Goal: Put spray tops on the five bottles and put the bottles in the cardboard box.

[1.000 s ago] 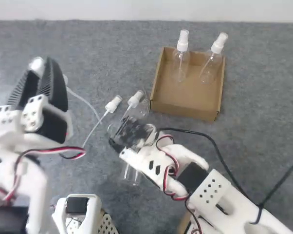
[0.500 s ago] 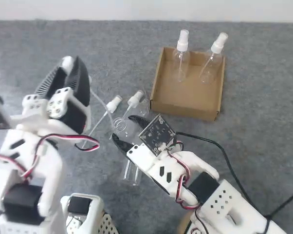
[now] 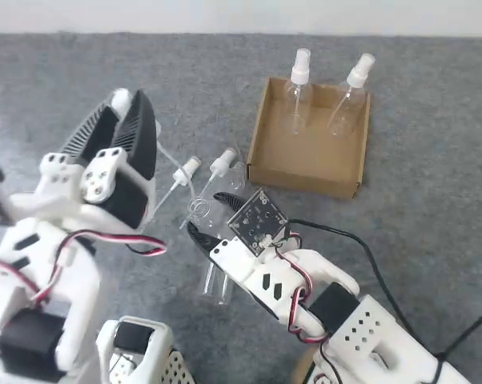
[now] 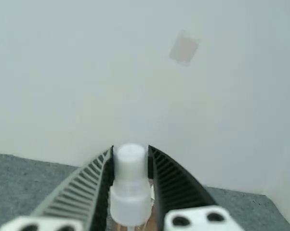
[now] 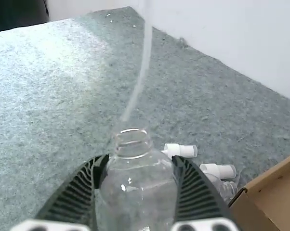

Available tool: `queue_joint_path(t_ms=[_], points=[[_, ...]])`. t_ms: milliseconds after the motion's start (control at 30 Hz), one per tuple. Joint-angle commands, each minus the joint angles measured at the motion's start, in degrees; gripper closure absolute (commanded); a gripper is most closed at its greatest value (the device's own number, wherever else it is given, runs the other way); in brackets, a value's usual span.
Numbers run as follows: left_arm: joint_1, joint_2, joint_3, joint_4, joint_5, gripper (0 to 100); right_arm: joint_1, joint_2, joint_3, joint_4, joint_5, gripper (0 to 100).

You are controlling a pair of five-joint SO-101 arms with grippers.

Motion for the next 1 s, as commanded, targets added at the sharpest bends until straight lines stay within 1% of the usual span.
queue_joint_path(t_ms=[0, 100, 233, 333, 433, 767, 900, 967], points=[[0.5, -0.1, -2.5, 2.2, -0.8, 99, 0.5, -2.0, -0.5, -1.1, 0.5, 99.2], [0.4, -0.1, -2.2, 3.5, -0.8, 99, 0.5, -2.0, -0.5, -1.1, 0.5, 99.2], [0.7, -0.1, 1.7, 2.8, -0.8, 99, 0.5, -2.0, -0.5, -1.1, 0.5, 99.2], [0.7, -0.1, 6.8, -1.1, -0.8, 99, 0.5, -2.0, -0.5, -1.1, 0.5, 99.2], [0.4, -0.1, 9.1, -4.5, -0.9, 99, 0.5, -2.0, -0.5, -1.1, 0.5, 99.2], [0.3, -0.1, 1.0, -4.5, -0.9, 99, 0.3, -2.0, -0.4, -1.1, 0.5, 99.2], [0.3, -0.1, 0.4, -4.3, -0.9, 99, 0.3, -2.0, 0.6, -1.7, 0.5, 99.2], [0.3, -0.1, 0.6, -2.4, -0.9, 99, 0.3, -2.2, 0.6, -1.7, 0.5, 99.2]])
